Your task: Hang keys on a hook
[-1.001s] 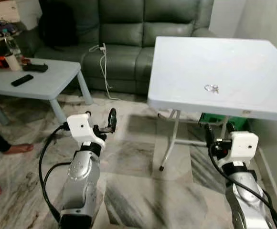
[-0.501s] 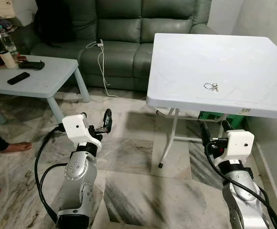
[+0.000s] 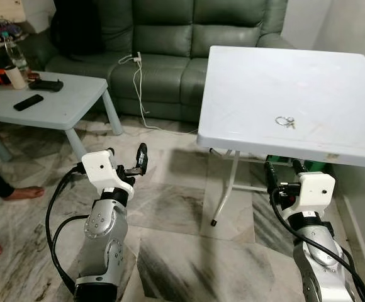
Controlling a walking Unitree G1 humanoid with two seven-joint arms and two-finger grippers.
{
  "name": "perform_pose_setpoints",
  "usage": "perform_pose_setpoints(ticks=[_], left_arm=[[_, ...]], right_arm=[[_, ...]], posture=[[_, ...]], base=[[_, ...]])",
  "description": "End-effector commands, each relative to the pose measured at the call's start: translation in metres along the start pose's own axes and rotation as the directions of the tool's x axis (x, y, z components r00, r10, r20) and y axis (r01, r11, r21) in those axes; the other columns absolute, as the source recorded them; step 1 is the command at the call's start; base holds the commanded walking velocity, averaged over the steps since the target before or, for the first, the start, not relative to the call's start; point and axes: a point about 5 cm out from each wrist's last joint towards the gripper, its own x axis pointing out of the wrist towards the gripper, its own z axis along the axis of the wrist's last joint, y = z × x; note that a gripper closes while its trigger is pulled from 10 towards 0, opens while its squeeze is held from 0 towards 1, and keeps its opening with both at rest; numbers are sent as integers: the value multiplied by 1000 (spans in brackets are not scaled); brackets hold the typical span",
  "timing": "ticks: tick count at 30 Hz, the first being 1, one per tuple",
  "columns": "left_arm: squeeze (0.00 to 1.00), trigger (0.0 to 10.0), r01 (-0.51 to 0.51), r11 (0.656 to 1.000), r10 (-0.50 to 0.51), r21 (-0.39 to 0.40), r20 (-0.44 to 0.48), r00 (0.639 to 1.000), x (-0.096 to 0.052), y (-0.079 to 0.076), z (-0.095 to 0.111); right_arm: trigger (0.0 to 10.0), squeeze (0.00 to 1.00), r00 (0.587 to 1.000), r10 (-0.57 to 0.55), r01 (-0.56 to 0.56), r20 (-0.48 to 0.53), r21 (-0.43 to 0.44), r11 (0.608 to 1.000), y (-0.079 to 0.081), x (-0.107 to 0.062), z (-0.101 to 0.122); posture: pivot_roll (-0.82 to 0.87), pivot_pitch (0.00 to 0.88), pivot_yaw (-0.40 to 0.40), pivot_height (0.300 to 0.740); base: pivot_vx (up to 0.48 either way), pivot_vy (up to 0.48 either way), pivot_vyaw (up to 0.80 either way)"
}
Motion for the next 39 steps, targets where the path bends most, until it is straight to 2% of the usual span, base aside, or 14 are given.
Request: perform_pose_setpoints(ticks=[1, 39], left_arm=[[0, 10000, 10, 1000, -11, 4, 17, 1000, 1, -1, 4], [0, 10000, 21, 1000, -21, 10, -1, 1000, -1, -1, 3]], right_arm=[[10000, 0, 1000, 0, 0, 18, 2, 1000, -1, 1, 5], [10000, 0, 1000, 4, -4, 11, 10, 1000, 3, -3, 3]], posture=[[-39, 0, -15, 740], [-33, 0, -8, 740]], base=[[409, 0, 0], [411, 0, 0]])
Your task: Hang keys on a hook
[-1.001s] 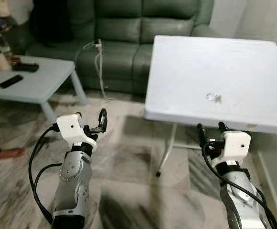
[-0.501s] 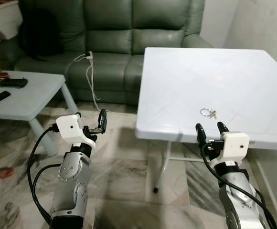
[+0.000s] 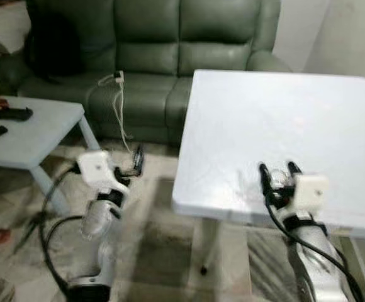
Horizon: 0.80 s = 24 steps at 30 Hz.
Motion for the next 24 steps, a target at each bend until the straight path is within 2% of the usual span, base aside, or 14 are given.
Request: perform_pose_setpoints(ticks=[1, 4, 16, 17, 24], left_arm=[[0, 10000, 25, 1000, -25, -3, 2, 1000, 1, -9, 2], [0, 10000, -3, 1000, 3, 5, -20, 1000, 1, -8, -2], [0, 10000, 23, 1000, -23, 2, -5, 1000, 0, -12, 0], [0, 10000, 24, 1000, -24, -1, -7, 1000, 0, -12, -1], [0, 10000, 35, 999, -36, -6, -5, 999, -1, -15, -1]], right_arm=[[10000, 0, 1000, -21, 21, 6, -13, 1000, -8, -1, 3], [10000, 0, 1000, -20, 20, 5, -15, 1000, -9, -1, 2], [10000, 0, 1000, -1, 1, 1, 1, 1000, -8, -1, 3], [10000, 1000, 1000, 2, -2, 3, 15, 1000, -8, -2, 3], [10000, 1000, 999, 33, -33, 5, 24, 999, -8, -3, 4]], posture=[[-33, 0, -9, 740], [-33, 0, -10, 740], [-32, 0, -16, 740], [-31, 0, -18, 740], [-31, 0, -22, 740]], base=[[382, 0, 0], [0, 0, 0], [0, 0, 0], [0, 0, 0], [0, 0, 0]])
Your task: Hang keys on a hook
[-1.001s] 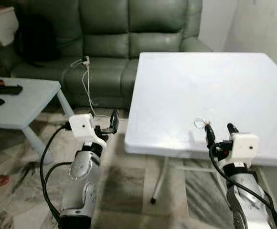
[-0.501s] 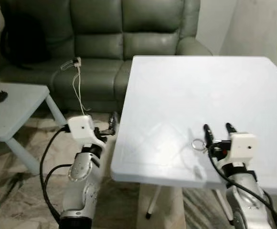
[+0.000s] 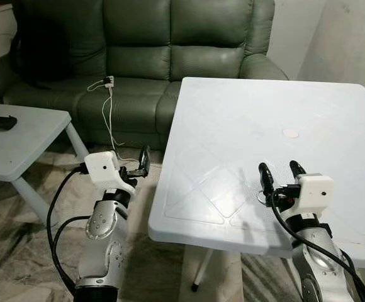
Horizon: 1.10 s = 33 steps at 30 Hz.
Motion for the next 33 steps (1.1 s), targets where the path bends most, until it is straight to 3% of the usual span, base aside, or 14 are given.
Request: perform_pose_setpoints(ticks=[1, 11, 12, 21, 33], left_arm=[[0, 10000, 6, 1000, -6, 4, 8, 1000, -1, -1, 2], [0, 10000, 91, 996, -90, 22, -14, 996, -2, -12, -2], [0, 10000, 106, 994, -106, 29, -16, 994, -3, -14, -2], [0, 10000, 177, 983, -175, 47, -38, 984, -7, -21, -5], [0, 10000, 268, 962, -264, 57, -71, 962, -17, -36, -10]], right_arm=[[10000, 1000, 1000, 10, -10, 5, 3, 1000, -1, 0, 3], [10000, 1000, 997, 71, -74, -43, -71, 995, -13, 6, -3], [10000, 0, 994, 94, -97, -50, -67, 993, -16, 8, -4], [10000, 0, 989, 137, -143, -64, -111, 983, -37, 22, -2], [10000, 0, 965, 243, -250, -103, -67, 966, -64, 39, 0]], posture=[[-31, 0, -23, 740], [-32, 1, -27, 740], [-32, 1, -26, 740], [-28, 10, -23, 740], [-26, 25, -15, 740]], base=[[0, 0, 0], [0, 0, 0], [0, 0, 0], [0, 0, 0], [0, 0, 0]])
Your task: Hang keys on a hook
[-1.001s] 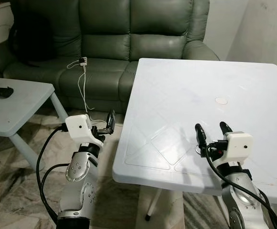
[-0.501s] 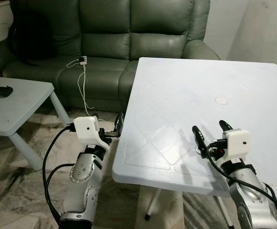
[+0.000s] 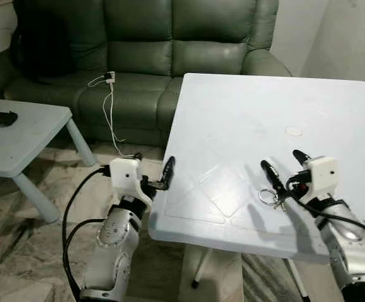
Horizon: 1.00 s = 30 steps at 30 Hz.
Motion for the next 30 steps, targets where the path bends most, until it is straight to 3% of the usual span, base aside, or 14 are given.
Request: perform_pose_setpoints(ticks=[1, 10, 18, 30], left_arm=[[0, 10000, 28, 1000, -28, 12, 8, 1000, 0, -4, 4], [0, 10000, 67, 998, -67, 16, 1, 998, -2, -10, 4], [0, 10000, 107, 994, -107, 18, -8, 994, -2, -15, 5], [0, 10000, 164, 986, -164, 0, -52, 985, -5, -25, -3]], right_arm=[[10000, 0, 1000, 14, -14, -2, 9, 1000, -7, 0, 1], [10000, 0, 992, 120, -119, -35, 40, 992, -19, -2, -3], [10000, 0, 975, 202, -202, -95, 10, 979, -23, -7, -12], [10000, 0, 959, 238, -243, -156, -13, 970, -29, -11, -19]], posture=[[-27, 26, -14, 740], [-25, 28, -9, 740], [-27, 29, -3, 740], [-31, 33, -1, 740]], base=[[0, 0, 0], [0, 0, 0], [0, 0, 0], [0, 0, 0]])
